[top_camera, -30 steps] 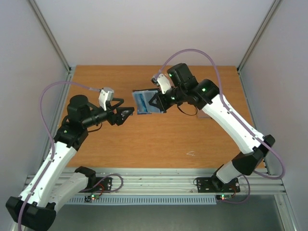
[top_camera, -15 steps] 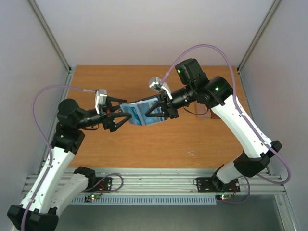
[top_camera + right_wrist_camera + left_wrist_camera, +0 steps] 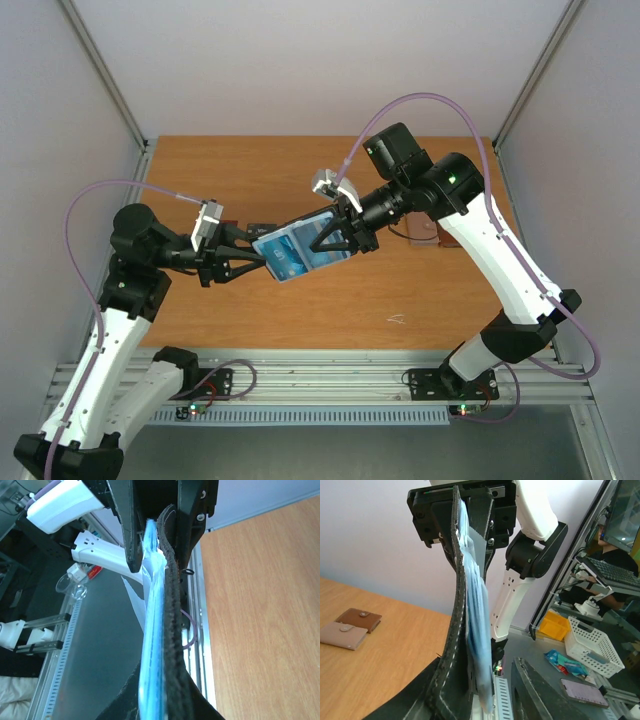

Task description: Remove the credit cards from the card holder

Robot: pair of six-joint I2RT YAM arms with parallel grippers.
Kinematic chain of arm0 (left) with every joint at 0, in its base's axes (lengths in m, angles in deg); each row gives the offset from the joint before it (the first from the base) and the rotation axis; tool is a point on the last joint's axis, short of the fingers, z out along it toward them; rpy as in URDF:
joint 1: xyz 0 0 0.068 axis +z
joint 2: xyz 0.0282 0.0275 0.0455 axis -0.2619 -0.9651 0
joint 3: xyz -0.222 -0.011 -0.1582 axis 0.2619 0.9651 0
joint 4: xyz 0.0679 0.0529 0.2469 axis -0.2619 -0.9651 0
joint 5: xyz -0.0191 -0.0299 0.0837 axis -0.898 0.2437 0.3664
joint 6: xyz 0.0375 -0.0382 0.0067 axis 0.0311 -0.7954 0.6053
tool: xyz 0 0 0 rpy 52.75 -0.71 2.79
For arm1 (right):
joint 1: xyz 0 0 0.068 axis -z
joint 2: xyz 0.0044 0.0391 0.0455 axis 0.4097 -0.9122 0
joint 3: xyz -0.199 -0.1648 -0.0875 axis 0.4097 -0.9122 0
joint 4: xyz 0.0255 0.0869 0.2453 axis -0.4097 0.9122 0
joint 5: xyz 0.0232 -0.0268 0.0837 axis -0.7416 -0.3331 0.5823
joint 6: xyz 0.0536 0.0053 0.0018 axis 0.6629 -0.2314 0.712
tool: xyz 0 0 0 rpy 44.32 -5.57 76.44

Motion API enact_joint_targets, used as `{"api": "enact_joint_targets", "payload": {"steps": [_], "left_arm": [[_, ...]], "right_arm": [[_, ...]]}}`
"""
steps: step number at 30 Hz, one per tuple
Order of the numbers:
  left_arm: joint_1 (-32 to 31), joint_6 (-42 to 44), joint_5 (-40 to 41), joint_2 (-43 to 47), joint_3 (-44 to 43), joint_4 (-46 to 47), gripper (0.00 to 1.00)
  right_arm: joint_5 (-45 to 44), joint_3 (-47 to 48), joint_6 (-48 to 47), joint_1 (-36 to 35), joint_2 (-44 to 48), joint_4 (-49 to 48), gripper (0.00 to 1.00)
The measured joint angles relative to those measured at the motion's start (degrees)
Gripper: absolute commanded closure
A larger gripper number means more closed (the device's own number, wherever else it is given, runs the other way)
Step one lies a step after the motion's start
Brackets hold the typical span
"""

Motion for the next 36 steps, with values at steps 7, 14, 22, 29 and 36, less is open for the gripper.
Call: {"api": "enact_joint_targets", "payload": {"steps": [7, 14, 22, 29, 36], "left_arm": [[-0.7, 1.49, 1.09, -0.09, -0.46, -2.23, 0.62], [-2.95, 2.23, 1.95, -0.9, -0.46, -2.91, 0.81], [-3.39, 1.14, 4.17, -1.11, -0.33, -1.95, 1.0], [-2.58, -7.74, 15.56, 0.13, 2.47, 4.5, 1.0], [-1.53, -12.28, 23.45, 0.46, 2.84, 8.92, 1.0]], "right_arm": [[0.22, 0.15, -0.02, 0.0, -0.2, 0.0, 0.95], [0.26, 0.15, 0.17, 0.0, -0.72, -0.33, 0.95], [-0.15, 1.03, 0.92, 0.07, -1.73, -0.85, 0.5], [-9.11, -4.5, 9.29, 5.64, 2.19, -11.58, 0.38], [-15.34, -16.52, 22.23, 11.8, 12.15, -27.71, 0.61]]}}
